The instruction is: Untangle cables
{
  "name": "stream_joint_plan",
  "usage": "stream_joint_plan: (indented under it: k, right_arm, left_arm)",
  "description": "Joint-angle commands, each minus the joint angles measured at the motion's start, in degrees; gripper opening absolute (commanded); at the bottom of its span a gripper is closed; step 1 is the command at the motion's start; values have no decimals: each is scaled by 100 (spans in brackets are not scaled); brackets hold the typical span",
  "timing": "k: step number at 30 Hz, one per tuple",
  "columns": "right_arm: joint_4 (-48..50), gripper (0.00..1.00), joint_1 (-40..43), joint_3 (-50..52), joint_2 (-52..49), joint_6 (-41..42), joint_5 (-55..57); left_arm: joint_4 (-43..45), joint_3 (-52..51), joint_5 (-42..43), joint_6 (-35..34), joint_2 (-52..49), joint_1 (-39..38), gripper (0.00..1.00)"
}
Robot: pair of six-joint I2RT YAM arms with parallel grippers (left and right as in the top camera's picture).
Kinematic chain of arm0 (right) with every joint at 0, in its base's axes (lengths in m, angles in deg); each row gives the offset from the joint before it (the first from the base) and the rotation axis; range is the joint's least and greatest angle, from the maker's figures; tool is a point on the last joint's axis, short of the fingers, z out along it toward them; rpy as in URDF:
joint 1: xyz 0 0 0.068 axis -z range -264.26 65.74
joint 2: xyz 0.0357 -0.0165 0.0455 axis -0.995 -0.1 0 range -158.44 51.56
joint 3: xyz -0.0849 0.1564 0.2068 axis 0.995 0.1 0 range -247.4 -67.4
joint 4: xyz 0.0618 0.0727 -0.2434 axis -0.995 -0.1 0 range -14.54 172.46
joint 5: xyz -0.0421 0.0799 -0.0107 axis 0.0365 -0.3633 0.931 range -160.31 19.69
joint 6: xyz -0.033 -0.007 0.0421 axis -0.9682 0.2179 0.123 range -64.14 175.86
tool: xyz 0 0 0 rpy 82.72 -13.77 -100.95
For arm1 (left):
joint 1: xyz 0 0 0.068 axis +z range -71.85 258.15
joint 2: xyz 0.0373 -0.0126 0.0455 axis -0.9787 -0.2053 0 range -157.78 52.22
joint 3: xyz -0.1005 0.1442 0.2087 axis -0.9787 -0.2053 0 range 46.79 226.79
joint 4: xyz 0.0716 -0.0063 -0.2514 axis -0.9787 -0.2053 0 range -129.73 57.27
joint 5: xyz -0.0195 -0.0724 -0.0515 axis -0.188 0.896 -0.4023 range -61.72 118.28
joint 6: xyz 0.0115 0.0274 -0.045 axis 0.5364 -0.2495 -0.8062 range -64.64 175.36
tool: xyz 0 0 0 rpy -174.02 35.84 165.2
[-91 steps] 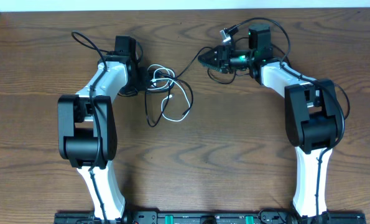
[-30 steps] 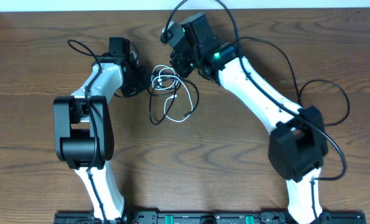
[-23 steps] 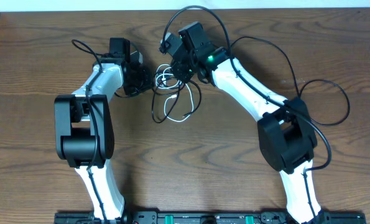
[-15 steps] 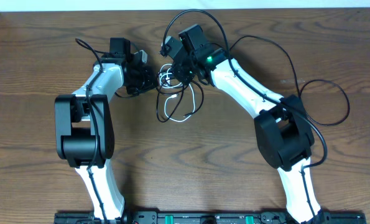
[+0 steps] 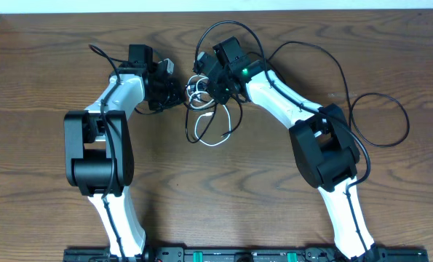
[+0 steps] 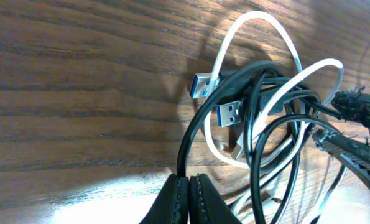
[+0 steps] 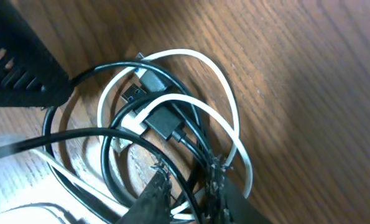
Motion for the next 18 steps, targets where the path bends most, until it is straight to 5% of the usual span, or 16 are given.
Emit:
stream_joint_plan:
  k: [1,18]
  right_arm:
    - [17,17,-20,15,-20,-505,-72]
    - [358,28,-46,22,-490,-1558,-72]
  left_arm:
    - [-13,-44,74,142,-107,-2,8]
    - [-13,-44,74,142,-107,-2,8]
